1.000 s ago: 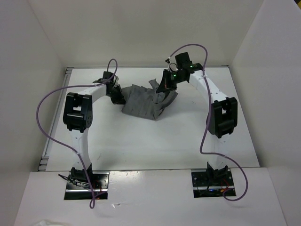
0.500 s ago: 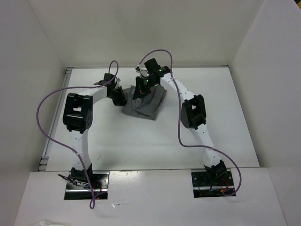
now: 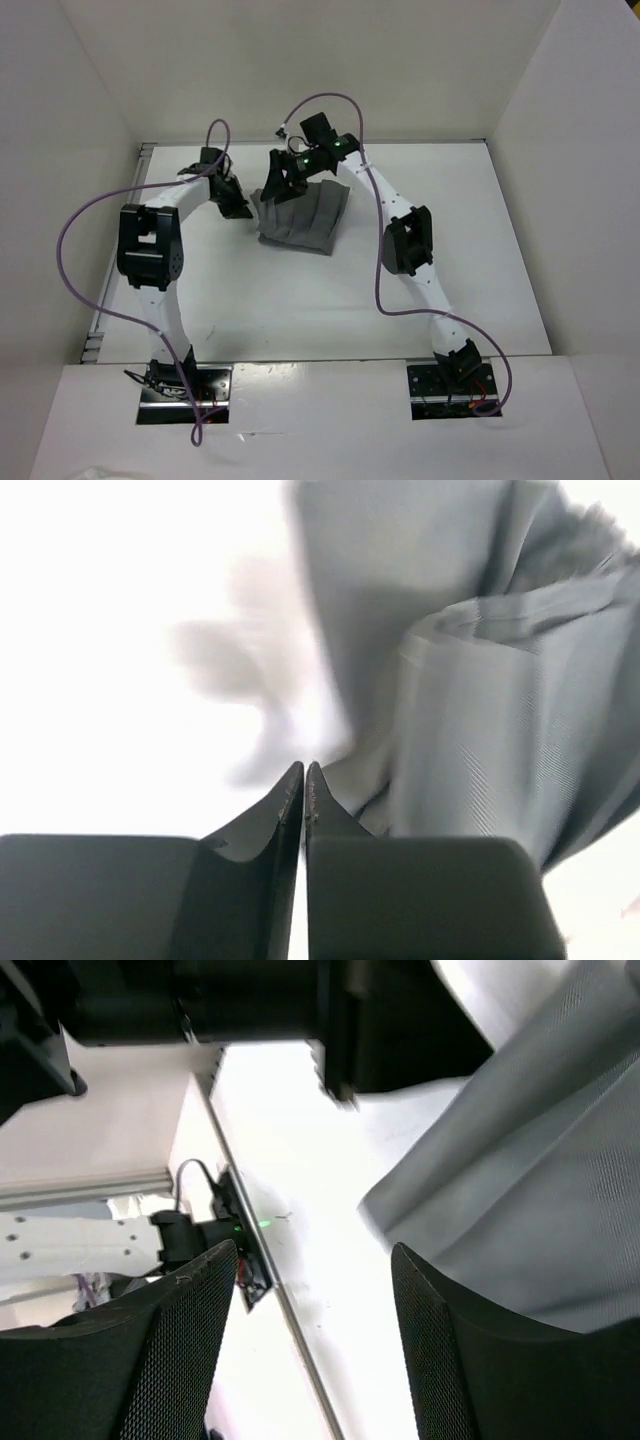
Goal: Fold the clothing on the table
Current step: Fold the skirt
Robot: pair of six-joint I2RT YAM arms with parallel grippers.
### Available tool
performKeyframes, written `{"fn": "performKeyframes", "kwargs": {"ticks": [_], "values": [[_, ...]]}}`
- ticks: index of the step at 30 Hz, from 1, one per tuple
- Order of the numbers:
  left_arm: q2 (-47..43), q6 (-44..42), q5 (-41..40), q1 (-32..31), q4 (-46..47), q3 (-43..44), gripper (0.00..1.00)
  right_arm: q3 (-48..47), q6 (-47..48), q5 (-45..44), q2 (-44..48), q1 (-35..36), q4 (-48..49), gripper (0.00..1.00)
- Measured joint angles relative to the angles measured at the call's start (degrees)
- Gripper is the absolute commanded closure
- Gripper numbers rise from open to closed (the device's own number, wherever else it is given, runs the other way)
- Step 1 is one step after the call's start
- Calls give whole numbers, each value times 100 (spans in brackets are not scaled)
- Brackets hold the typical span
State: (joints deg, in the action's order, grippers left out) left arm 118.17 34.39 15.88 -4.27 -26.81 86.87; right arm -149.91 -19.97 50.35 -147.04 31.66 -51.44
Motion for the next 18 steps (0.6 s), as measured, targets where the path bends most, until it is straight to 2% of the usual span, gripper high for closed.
{"fn": "performKeyframes", "kwargs": {"ticks": [3,6,10,13,15,18], "values": [[-573,-120,-619,166,-378,122,87,83,-68,-114,492,-144,17,31],[-1091,-334,-629,107,-601,566,86,472,-111,-308,1314,-505,37,36],[-1624,-544,608,-304,-184,734,86,981,-111,-457,2140,-1167,66,38],[-1574,-551,1735,-573,326,535,87,1309,-90,-581,2332,-1510,76,38],[-1303,-551,2153,-610,531,310,87,1545,-50,-669,2323,-1545,61,38],[-756,-549,2306,-476,660,-208,87,1827,-4,-730,2267,-1473,-46,38]]}}
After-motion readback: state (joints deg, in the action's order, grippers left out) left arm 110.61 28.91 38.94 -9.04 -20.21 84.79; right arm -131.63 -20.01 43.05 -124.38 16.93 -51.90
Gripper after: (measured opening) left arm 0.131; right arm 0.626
